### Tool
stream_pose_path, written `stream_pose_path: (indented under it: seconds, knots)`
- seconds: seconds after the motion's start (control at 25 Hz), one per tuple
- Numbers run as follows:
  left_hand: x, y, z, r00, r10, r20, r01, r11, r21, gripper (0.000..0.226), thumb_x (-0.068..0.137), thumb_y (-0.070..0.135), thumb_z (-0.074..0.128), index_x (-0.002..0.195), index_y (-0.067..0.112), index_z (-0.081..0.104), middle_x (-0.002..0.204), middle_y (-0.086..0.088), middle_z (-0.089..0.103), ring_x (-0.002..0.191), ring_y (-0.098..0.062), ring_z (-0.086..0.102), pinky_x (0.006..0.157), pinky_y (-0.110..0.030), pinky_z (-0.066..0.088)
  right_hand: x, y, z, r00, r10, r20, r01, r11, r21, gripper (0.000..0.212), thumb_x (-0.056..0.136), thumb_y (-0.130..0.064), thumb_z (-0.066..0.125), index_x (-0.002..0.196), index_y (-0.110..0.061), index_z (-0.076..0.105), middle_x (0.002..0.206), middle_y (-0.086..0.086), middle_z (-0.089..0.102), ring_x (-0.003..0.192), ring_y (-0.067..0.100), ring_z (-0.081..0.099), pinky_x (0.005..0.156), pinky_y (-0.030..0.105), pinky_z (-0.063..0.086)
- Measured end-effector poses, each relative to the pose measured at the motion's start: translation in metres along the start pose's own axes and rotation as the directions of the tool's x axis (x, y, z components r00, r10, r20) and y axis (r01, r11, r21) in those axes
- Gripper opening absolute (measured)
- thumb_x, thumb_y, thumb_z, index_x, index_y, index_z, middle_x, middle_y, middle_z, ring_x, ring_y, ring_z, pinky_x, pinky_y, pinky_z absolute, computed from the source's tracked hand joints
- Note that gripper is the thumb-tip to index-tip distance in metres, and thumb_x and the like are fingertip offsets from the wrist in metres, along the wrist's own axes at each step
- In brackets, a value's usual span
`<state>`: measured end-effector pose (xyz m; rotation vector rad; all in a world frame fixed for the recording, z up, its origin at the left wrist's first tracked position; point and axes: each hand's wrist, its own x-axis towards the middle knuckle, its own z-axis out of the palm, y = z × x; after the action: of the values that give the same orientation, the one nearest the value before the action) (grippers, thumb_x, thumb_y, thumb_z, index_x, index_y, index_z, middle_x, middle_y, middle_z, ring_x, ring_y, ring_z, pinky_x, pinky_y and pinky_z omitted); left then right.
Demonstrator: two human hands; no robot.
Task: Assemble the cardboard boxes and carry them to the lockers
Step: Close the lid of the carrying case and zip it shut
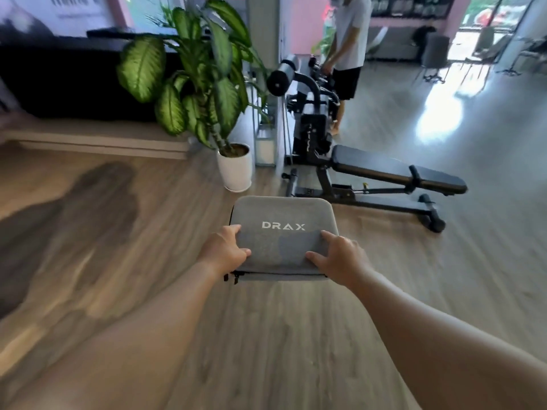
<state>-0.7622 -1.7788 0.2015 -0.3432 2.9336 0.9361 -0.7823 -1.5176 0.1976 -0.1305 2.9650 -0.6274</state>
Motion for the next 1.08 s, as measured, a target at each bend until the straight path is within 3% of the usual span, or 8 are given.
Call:
stream_pose_path:
  seconds: [0.28, 0.52, 0.6, 0.72, 0.8, 0.96, 1.08]
  knots:
    - [0.071, -0.089, -0.100, 0.995, -0.065, -0.079, 0.063, 0.998, -0.024, 0.058, 0.082, 0.026, 0.078, 0.136, 0.015, 0.058, 0.128, -0.008, 0.066, 0.116, -0.026, 0.062, 0.093, -0.030, 0.049, 0.093, -0.138, 0.028, 0.991, -0.128, 0.037, 0.128, 0.992, 0.008, 0.061, 0.088, -0.057, 0.066, 0.134, -0.019, 0.054, 0.121, 0.013, 0.066, 0.118, 0.033, 0.057, 0.095, 0.041, 0.047]
    - [0.158, -0.161, -0.154, 0.976, -0.148, -0.161, 0.137, 0.987, -0.082, 0.050, 0.081, 0.021, 0.081, 0.128, 0.017, 0.064, 0.120, -0.001, 0.068, 0.112, -0.021, 0.062, 0.078, -0.021, 0.037, 0.209, -0.232, 0.065, 0.966, -0.238, 0.100, 0.234, 0.971, 0.051, 0.069, 0.087, -0.059, 0.066, 0.144, -0.026, 0.047, 0.123, 0.014, 0.057, 0.119, 0.034, 0.056, 0.099, 0.041, 0.046]
    - [0.194, -0.186, -0.171, 0.957, -0.206, -0.203, 0.188, 0.977, -0.104, 0.051, 0.081, 0.022, 0.080, 0.129, 0.021, 0.062, 0.121, 0.003, 0.066, 0.114, -0.020, 0.061, 0.081, -0.024, 0.041, 0.260, -0.267, 0.079, 0.949, -0.289, 0.129, 0.283, 0.957, 0.063, 0.072, 0.087, -0.061, 0.066, 0.147, -0.029, 0.043, 0.125, 0.014, 0.055, 0.119, 0.035, 0.056, 0.099, 0.041, 0.045]
    - [0.245, -0.219, -0.203, 0.918, -0.302, -0.255, 0.272, 0.951, -0.145, 0.067, 0.079, 0.025, 0.082, 0.140, 0.020, 0.055, 0.135, 0.000, 0.061, 0.125, -0.021, 0.055, 0.097, -0.030, 0.045, 0.329, -0.322, 0.090, 0.918, -0.355, 0.178, 0.349, 0.935, 0.063, 0.076, 0.087, -0.062, 0.065, 0.150, -0.027, 0.040, 0.133, 0.015, 0.058, 0.125, 0.035, 0.054, 0.100, 0.041, 0.045]
    - [0.278, -0.244, -0.228, 0.891, -0.349, -0.290, 0.309, 0.935, -0.175, 0.069, 0.077, 0.028, 0.082, 0.141, 0.022, 0.055, 0.134, 0.000, 0.061, 0.126, -0.023, 0.055, 0.094, -0.029, 0.045, 0.375, -0.365, 0.098, 0.894, -0.397, 0.209, 0.391, 0.918, 0.069, 0.079, 0.086, -0.061, 0.067, 0.151, -0.026, 0.039, 0.136, 0.014, 0.058, 0.127, 0.034, 0.054, 0.102, 0.040, 0.047]
    - [0.340, -0.308, -0.279, 0.867, -0.398, -0.302, 0.345, 0.914, -0.213, 0.059, 0.077, 0.025, 0.081, 0.132, 0.026, 0.061, 0.118, 0.003, 0.069, 0.109, -0.018, 0.063, 0.079, -0.023, 0.044, 0.447, -0.457, 0.129, 0.857, -0.457, 0.238, 0.454, 0.888, 0.074, 0.077, 0.083, -0.062, 0.069, 0.147, -0.028, 0.042, 0.130, 0.014, 0.061, 0.121, 0.034, 0.057, 0.096, 0.038, 0.048]
    - [0.393, -0.374, -0.323, 0.853, -0.420, -0.309, 0.367, 0.905, -0.216, 0.062, 0.073, 0.030, 0.082, 0.132, 0.027, 0.060, 0.120, 0.005, 0.068, 0.109, -0.016, 0.062, 0.084, -0.028, 0.050, 0.498, -0.531, 0.167, 0.842, -0.472, 0.263, 0.466, 0.880, 0.086, 0.076, 0.082, -0.062, 0.070, 0.143, -0.025, 0.046, 0.134, 0.011, 0.061, 0.123, 0.035, 0.057, 0.098, 0.040, 0.049]
